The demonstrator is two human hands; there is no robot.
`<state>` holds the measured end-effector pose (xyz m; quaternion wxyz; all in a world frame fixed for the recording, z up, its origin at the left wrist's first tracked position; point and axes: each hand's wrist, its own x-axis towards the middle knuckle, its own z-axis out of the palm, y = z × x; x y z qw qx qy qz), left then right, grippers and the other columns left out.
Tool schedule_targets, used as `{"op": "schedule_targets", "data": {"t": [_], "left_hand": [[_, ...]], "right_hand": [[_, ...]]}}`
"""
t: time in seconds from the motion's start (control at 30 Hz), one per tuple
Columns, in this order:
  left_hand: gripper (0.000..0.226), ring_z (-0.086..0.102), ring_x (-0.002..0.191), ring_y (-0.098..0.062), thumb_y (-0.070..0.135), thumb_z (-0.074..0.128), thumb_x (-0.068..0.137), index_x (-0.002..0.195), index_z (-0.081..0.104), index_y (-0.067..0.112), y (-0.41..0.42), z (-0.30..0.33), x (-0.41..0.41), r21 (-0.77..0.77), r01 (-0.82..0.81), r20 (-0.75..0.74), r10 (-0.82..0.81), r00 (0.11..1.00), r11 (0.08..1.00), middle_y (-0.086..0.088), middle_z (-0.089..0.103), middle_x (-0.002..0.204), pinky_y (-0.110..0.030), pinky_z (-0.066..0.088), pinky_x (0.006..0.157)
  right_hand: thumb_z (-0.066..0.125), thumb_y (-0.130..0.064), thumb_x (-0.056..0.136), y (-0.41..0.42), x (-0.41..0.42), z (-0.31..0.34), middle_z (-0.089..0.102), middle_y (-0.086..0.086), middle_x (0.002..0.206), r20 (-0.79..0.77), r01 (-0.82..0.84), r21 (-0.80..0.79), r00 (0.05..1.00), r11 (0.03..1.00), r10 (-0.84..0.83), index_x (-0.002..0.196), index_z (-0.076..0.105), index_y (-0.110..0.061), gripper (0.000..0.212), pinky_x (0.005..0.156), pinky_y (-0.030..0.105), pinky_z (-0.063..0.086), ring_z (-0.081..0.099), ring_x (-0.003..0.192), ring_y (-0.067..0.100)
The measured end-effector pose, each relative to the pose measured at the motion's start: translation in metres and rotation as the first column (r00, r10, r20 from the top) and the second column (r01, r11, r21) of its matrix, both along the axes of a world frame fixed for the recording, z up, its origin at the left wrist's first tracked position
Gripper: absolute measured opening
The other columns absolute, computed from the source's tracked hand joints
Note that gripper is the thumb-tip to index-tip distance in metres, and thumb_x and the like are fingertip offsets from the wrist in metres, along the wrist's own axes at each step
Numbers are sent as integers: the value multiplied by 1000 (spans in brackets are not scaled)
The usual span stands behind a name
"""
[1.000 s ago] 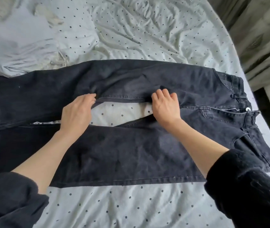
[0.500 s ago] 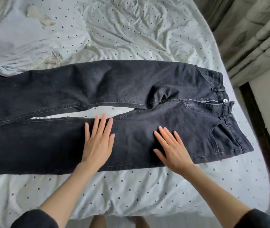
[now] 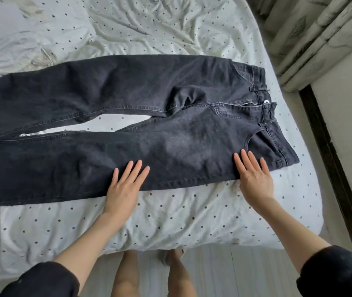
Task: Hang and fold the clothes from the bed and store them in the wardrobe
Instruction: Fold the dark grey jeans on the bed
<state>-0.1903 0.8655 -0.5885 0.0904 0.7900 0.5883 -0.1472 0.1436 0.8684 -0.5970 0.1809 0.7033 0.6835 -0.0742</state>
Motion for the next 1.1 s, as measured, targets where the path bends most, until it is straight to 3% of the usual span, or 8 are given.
{"op": "schedule_targets", "data": {"t": [0.07,0.23,0.37,0.5,0.6,0.73,0.9,1.1], "left_hand": [[84,-2,146,-18,-12,38,86,151,2,28,-5,4,-1,-114,-44,-23,41,999,993,4,-2,159,-44,3,118],[82,5,146,-13,-18,27,85,151,9,27,-21,44,0,-388,-27,5,31,1000,921,7,6,159,-42,8,118],[82,30,139,-20,-19,26,82,148,24,31,-53,71,0,-523,38,83,7,997,852,0,29,154,-33,32,107],[30,59,102,-20,13,45,95,116,62,27,-50,91,-6,-483,-22,161,114,980,875,-3,66,109,-29,45,79],[17,62,88,-23,30,53,94,96,67,21,-17,112,-19,-383,-132,224,230,947,914,-2,67,87,-33,47,74],[16,62,91,-27,32,59,91,95,69,20,34,136,-32,-179,-262,374,312,873,948,-2,69,91,-35,45,74],[13,60,91,-26,24,59,91,91,67,13,114,156,-44,-1,-318,576,261,775,948,-2,67,93,-38,45,78],[13,59,85,-18,23,62,89,91,64,11,234,148,-52,-3,-273,633,213,744,962,1,65,88,-29,40,76]], "right_hand": [[35,-7,95,-10,1,5,4,-2,159,-17,2,-14,1000,1000,-2,151,3,-22,66,118,39,3,2,146,18],[35,-10,96,-32,5,40,9,-5,159,-31,-49,-104,998,993,46,151,9,-22,62,118,39,4,5,146,16],[33,-10,96,-68,15,68,11,-7,158,-36,-94,-213,995,973,88,151,13,-24,60,117,37,7,9,146,14],[36,-8,93,-80,19,87,29,-6,153,-42,-74,-267,997,961,65,144,31,-24,54,114,34,21,25,142,14],[41,-6,87,-50,17,106,62,-1,119,-5,-45,-168,999,985,45,114,52,-20,32,83,31,40,55,114,21],[42,-17,94,-1,14,133,65,2,105,-16,-5,-13,1000,1000,5,102,53,-16,13,74,33,40,61,99,25],[45,-27,96,79,11,155,65,8,99,-72,62,206,996,977,-48,96,53,-10,19,75,37,35,61,94,30],[47,-25,96,179,7,139,66,9,103,-150,196,245,975,950,-162,100,59,-9,20,86,38,31,56,102,29]]}}
